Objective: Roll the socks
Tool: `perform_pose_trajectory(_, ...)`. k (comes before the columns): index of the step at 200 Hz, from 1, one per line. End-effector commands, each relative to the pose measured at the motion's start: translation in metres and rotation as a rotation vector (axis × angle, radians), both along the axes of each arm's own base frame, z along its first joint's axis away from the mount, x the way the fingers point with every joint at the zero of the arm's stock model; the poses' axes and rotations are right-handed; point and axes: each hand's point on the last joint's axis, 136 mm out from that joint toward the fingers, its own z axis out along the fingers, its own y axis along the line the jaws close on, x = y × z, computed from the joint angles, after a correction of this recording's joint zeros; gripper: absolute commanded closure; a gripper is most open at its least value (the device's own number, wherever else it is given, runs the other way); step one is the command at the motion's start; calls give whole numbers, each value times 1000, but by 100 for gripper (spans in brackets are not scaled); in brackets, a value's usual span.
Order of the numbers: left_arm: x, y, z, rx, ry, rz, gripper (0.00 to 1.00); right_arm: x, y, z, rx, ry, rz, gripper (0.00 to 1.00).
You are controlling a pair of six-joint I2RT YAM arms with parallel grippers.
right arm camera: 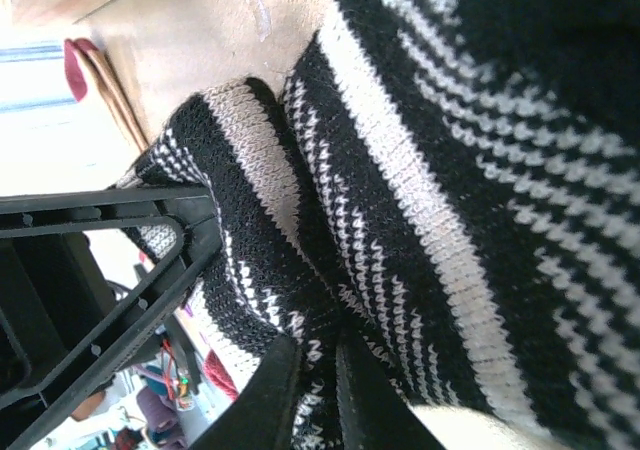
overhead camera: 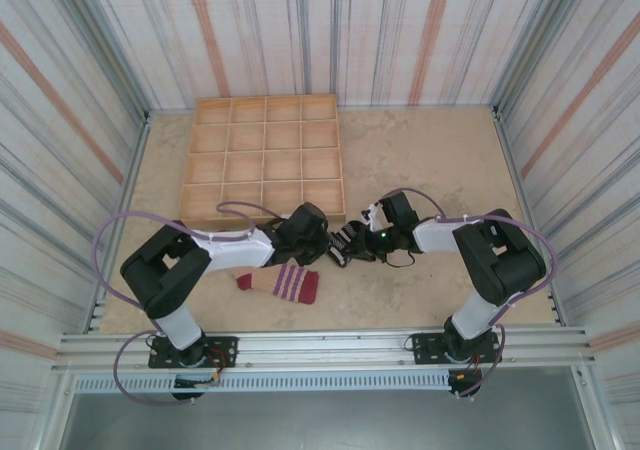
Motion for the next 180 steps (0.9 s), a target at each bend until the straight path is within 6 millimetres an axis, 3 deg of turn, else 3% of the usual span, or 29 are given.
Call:
perform_pose_trajectory(1, -27, 33, -39, 179, 148, -26, 90, -18, -34, -37, -207, 59, -23, 79)
perform_pose_trajectory(46, -28, 33, -21, 245, 150, -113, 98, -12, -30, -12, -191, -99, 10, 60)
perform_pose_trajectory(93, -32, 27, -13, 247, 179, -153, 99, -15, -22, 32, -264, -417, 70, 45)
perform_pose_trajectory(119, -32, 27, -9, 260, 190, -147, 100, -19, -27, 36, -338, -517, 63, 38)
perform_pose_trajectory(139, -31, 27, -5, 255, 193, -140, 100, -31, -20, 39, -347, -630, 106, 31)
perform_pose_trajectory(180, -30, 24, -5, 246, 204, -142, 100, -53, -9, 41, -417, -903, 223, 32)
